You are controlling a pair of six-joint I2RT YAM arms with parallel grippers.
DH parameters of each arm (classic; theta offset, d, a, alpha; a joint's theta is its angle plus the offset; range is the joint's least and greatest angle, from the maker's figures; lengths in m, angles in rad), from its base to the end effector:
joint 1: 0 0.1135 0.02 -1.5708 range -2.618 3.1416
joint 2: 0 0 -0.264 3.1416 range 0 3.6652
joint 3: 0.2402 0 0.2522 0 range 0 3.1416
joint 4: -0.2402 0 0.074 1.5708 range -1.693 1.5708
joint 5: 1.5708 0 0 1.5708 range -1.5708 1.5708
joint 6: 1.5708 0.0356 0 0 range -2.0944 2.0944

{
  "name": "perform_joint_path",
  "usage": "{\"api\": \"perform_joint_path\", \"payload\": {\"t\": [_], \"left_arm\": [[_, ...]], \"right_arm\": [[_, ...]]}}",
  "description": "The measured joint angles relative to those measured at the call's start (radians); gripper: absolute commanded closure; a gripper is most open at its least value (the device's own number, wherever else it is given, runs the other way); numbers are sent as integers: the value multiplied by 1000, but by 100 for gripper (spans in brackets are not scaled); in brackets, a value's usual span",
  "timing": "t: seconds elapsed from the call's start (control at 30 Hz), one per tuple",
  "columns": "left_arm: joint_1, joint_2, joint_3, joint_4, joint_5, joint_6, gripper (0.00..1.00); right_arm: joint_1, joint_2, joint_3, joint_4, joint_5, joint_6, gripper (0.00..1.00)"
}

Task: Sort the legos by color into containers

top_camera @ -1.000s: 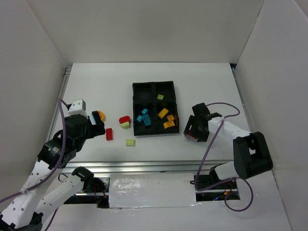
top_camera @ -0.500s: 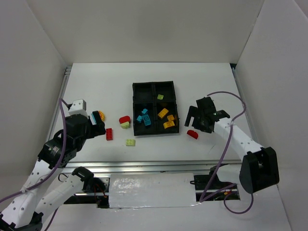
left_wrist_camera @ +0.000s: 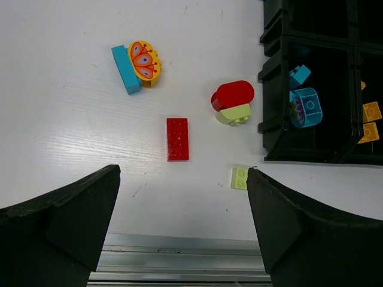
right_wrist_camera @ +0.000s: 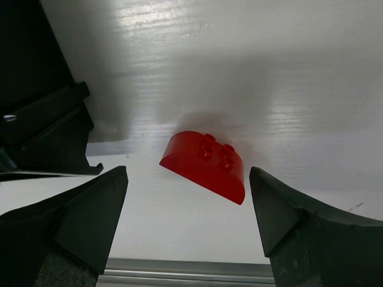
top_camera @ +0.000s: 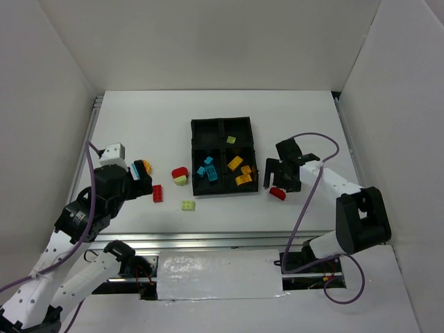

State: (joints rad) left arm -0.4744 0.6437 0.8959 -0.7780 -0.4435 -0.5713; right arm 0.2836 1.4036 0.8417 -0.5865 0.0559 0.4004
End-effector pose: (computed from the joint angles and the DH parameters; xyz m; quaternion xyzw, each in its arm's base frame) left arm 0.1163 -0.0425 0.3379 -0.1506 0.8390 -0.0780 0.5170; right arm 0.2504 0.0709 0.1942 0.0629 0.9754 0.0445 0.2066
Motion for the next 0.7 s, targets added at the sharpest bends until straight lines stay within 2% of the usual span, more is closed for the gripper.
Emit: {"api": "perform_joint_path", "payload": {"t": [0.2, 0.23, 0.4, 0.43, 0.5, 0.57, 0.6, 0.7], "left_arm": [[0, -1, 0, 1, 2, 0, 1], [0, -3, 0, 1, 2, 0, 0], [0, -11, 0, 1, 3, 0, 0], [0, -11, -1, 1, 3, 0, 1], [0, -11, -2, 2, 3, 0, 1], [0, -11, -2, 2, 3, 0, 0], [0, -11, -2, 2, 3, 0, 1], [0, -11, -2, 2, 3, 0, 1]], "right_arm": [[0, 100, 16, -6, -13, -6, 30], [0, 111, 17, -5, -10, -5, 36], [0, 120, 19, -11, 16, 6, 53], [0, 120, 21, -13, 21, 7, 59], [0, 120, 27, -18, 32, 15, 62], [0, 127, 38, -25, 45, 25, 83], [0, 132, 43, -29, 51, 29, 90], [0, 152, 62, -40, 70, 45, 96]]}}
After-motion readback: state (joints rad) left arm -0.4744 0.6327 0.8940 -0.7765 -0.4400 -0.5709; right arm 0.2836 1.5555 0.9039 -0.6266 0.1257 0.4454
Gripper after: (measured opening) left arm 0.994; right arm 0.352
